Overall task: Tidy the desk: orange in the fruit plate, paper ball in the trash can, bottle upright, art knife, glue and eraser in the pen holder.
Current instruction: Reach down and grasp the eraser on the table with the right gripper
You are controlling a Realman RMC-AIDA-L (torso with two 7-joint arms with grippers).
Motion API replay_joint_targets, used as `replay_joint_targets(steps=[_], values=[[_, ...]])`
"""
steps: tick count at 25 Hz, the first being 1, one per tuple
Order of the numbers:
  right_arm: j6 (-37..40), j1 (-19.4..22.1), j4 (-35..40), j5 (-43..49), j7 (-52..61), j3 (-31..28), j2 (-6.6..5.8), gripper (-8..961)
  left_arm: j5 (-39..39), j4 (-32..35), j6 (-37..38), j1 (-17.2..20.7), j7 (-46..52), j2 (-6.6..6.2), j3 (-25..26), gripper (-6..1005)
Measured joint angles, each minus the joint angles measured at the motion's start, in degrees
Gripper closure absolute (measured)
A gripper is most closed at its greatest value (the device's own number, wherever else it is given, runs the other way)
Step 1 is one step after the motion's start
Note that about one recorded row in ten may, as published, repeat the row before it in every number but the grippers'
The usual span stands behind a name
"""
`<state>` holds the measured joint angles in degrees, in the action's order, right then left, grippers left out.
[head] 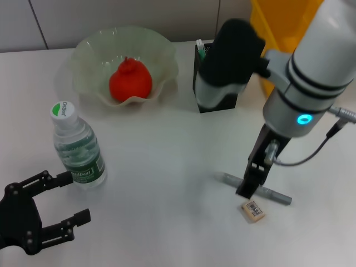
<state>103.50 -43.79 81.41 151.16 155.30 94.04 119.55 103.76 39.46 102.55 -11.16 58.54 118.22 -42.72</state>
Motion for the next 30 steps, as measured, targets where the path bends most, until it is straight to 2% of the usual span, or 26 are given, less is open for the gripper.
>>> replay_joint_targets(steps=[3, 8, 30], values=[[-0.61, -0.56, -3.28, -2.43, 0.29, 3.02, 0.05, 218, 0.04, -0.16, 0.06, 0.43, -0.4, 0.1, -0.24, 201], [-1.75, -0.58, -5.7, -2.9, 0.82, 4.63, 0.15, 225, 0.08, -0.74, 0.2, 0.52, -0.47, 0.05, -0.26, 201], [-6.53, -0.76, -14.18, -2.79, 2.59, 5.48, 0.16, 255, 0.11, -0.79, 0.18, 0.35, -0.62, 0.08, 0.1, 201]])
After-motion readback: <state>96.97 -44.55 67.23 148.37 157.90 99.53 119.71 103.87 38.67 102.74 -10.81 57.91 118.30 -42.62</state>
